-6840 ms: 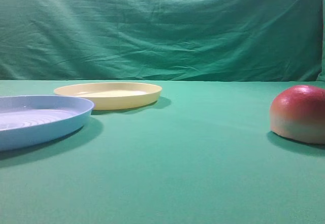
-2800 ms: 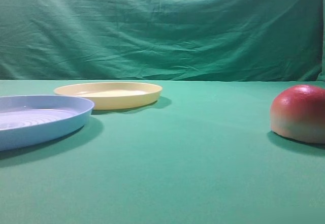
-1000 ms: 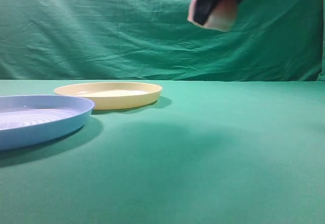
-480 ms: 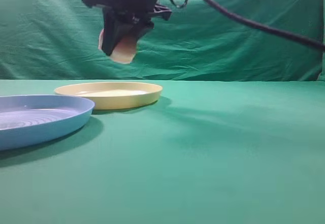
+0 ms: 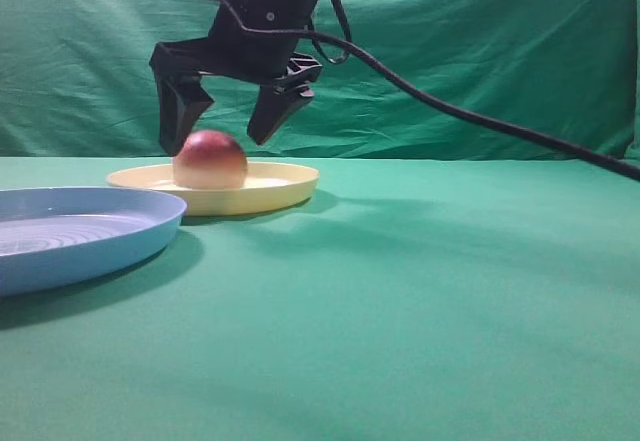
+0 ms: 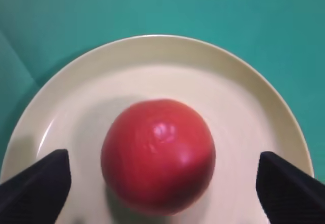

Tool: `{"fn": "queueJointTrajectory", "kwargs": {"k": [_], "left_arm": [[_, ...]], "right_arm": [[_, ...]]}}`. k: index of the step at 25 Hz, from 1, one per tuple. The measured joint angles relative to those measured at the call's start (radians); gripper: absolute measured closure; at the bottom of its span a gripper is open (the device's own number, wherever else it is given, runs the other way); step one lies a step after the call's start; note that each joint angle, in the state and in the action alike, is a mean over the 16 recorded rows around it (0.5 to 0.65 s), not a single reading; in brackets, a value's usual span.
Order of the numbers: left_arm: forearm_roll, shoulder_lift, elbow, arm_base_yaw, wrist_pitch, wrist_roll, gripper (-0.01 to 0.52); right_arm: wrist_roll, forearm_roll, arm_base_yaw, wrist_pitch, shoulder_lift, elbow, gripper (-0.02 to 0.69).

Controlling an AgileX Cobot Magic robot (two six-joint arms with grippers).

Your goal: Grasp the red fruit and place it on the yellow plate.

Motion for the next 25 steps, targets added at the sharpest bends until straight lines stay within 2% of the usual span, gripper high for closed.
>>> {"fn": "queueJointTrajectory", "kwargs": {"k": [7,11,15,25], "left_arm": [[0.0,0.0,0.0,0.0,0.0,0.0,0.514],[0.0,0.0,0.0,0.0,0.0,0.0,0.514],[0.0,0.0,0.0,0.0,0.0,0.0,0.514],[0.0,0.0,0.0,0.0,0.0,0.0,0.514]], "right_arm": [[0.001,-0.006,0.0,0.153,-0.139,-0.043,0.501],[0.002,-0.006,0.0,0.252,-0.224,-0.053,0.617],[0.025,-0.011,0.0,0.342,-0.298,-0.055,0.661],[0.157,-0.104,0.0,0.479,-0.497,-0.057,0.665]]}}
